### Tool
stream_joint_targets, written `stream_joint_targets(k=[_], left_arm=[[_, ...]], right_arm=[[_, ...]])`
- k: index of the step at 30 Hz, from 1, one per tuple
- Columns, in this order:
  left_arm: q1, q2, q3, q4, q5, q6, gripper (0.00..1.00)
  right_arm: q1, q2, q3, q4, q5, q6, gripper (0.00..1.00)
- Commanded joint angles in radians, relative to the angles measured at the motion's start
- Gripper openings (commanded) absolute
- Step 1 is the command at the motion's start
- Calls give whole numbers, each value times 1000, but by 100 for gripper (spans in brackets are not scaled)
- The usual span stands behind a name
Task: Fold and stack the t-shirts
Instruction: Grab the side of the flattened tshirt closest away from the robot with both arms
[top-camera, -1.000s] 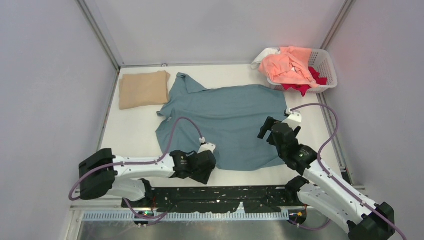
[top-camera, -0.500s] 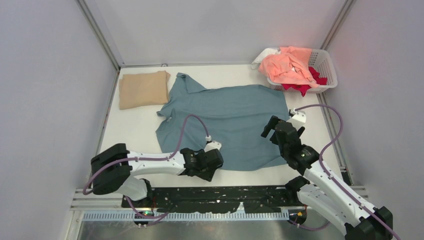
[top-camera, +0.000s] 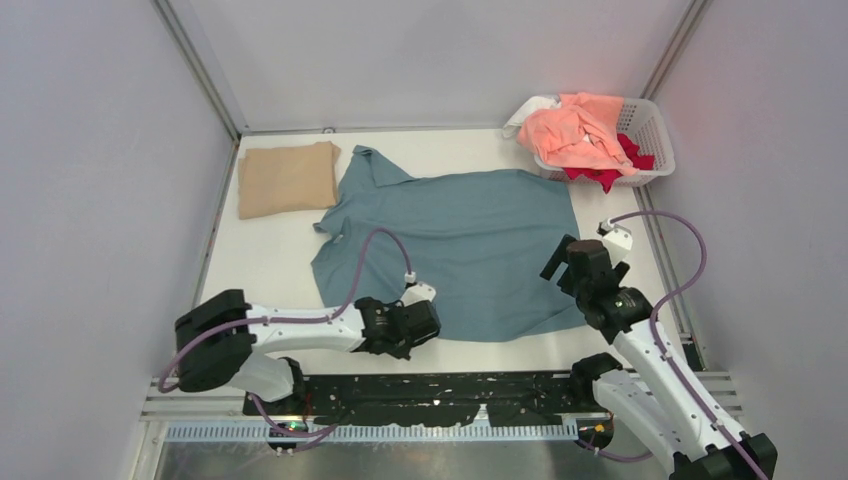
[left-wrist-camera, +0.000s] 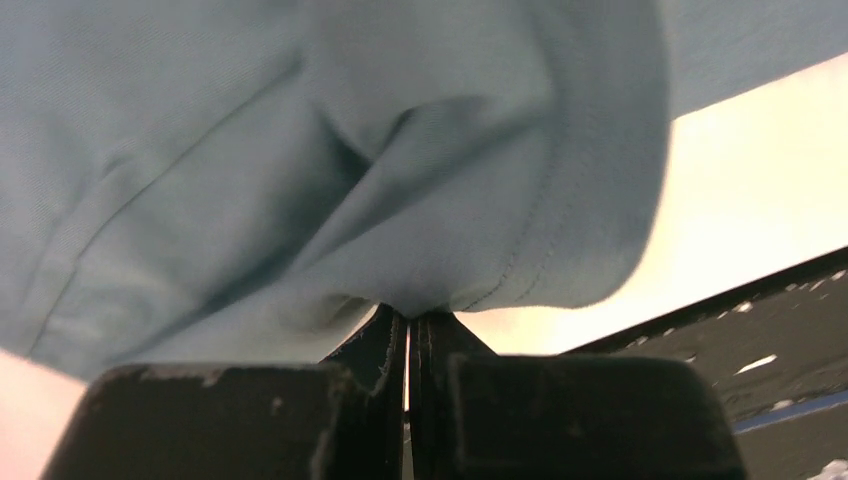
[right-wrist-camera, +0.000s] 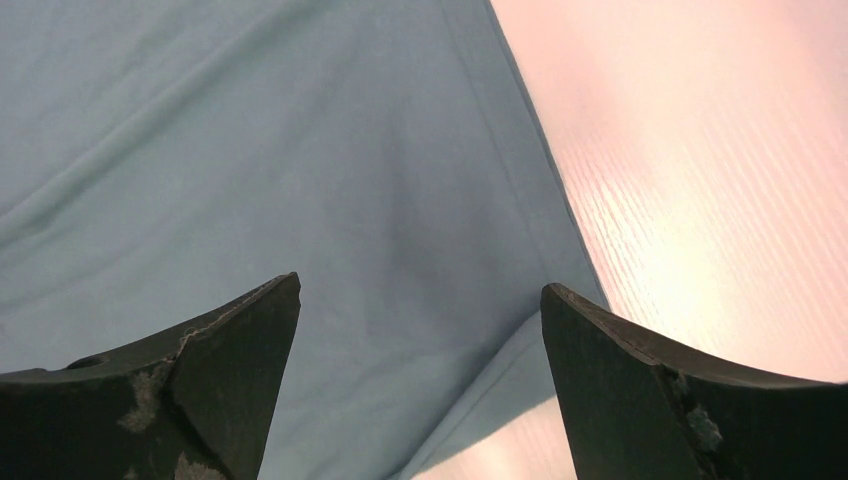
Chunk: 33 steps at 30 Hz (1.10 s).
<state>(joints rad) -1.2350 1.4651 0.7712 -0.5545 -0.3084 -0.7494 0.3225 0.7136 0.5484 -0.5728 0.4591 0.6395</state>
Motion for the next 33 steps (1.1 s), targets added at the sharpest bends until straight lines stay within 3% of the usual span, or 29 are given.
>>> stream_joint_targets(k=[1,4,8,14,20,25,33], left_arm=[[3,-199,-71,-99,-86,11,0],[3,-356,-127,-106,-77,20,0],[2,-473,-173,-131,-14,36,0],[2,-617,-182,-334,24,-2,0],[2,-735,-181,-376,82,-47,0],[3,-811,-169,-444,-10,-113,0],[3,-940,-188,-367,-110,-109,0]], right_arm=[[-11,7,90,-225,-39,32,95],[-21,-5,77,-292,31,85,95],[-55,-3,6,-264,14,167,97],[-141,188,-26,-173,-29,171,99],[-176,366,-14,-68,-49,161,95],[-178,404,-24,-56,-35,161,86],[-185,344,-13,-164,27,175,54]])
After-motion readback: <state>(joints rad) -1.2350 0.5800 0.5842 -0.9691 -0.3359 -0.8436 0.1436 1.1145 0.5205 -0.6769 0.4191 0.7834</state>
